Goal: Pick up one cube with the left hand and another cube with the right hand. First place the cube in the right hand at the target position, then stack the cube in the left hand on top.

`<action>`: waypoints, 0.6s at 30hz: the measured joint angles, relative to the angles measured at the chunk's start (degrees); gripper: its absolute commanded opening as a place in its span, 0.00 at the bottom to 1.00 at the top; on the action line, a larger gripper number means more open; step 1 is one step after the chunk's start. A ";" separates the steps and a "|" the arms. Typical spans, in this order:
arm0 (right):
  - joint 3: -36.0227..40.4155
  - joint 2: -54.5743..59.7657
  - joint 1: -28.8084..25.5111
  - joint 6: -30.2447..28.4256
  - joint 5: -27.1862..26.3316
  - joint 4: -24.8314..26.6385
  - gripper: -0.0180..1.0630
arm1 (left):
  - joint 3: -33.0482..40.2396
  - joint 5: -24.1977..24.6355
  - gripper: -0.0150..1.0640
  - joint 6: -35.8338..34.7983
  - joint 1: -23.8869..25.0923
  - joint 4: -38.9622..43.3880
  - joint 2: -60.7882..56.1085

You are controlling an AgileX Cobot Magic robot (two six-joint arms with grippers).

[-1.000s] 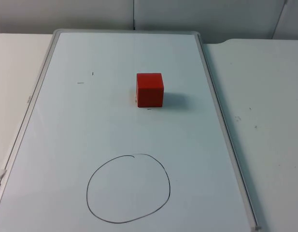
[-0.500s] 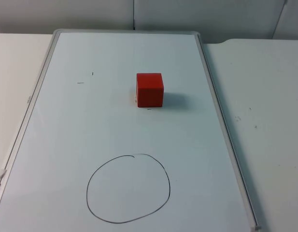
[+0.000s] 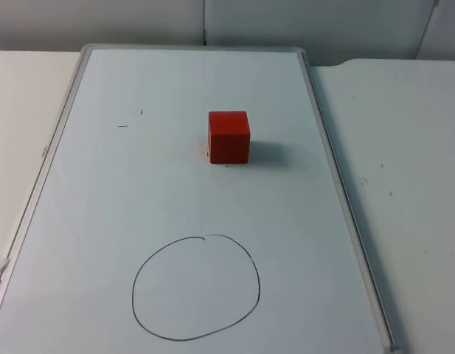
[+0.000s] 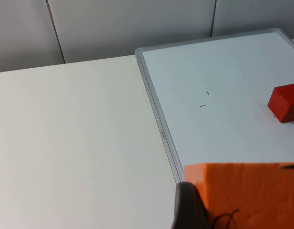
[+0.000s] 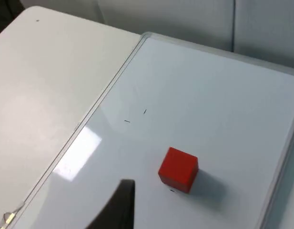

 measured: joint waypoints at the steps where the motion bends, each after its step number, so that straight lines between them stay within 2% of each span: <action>1: -3.89 3.79 2.38 4.19 0.00 -4.35 0.95 | 0.00 0.00 0.01 0.00 0.00 0.00 0.00; 2: -9.28 10.33 6.24 12.31 0.64 -11.40 0.95 | 0.00 0.00 0.01 0.00 0.00 0.00 0.00; 3: -11.96 14.50 8.36 16.97 1.28 -15.18 0.95 | 0.00 0.00 0.01 0.00 0.00 0.00 0.00; 4: -11.96 14.50 8.36 16.97 1.28 -15.18 0.95 | 0.00 0.00 0.01 0.00 0.00 0.00 0.00; 6: -17.11 20.94 11.11 25.44 3.17 -21.83 0.95 | 0.00 0.00 0.01 0.00 0.00 0.00 0.00; 8: -21.50 27.63 13.38 32.34 4.82 -25.86 0.95 | 0.00 0.00 0.01 0.00 0.00 0.00 0.00; 9: -21.50 27.63 13.38 32.34 4.82 -25.86 0.95 | 0.00 0.00 0.01 0.00 0.00 0.00 0.00; 10: -24.02 31.87 14.12 35.66 5.72 -26.90 0.95 | 0.00 0.00 0.01 0.00 0.00 0.00 0.00; 13: -26.51 38.07 14.83 40.08 6.56 -27.30 0.94 | 0.00 0.00 0.01 0.00 0.00 0.00 0.00; 18: -26.91 43.84 14.93 44.06 6.56 -27.69 0.91 | 0.00 0.00 0.01 0.00 0.00 0.23 0.00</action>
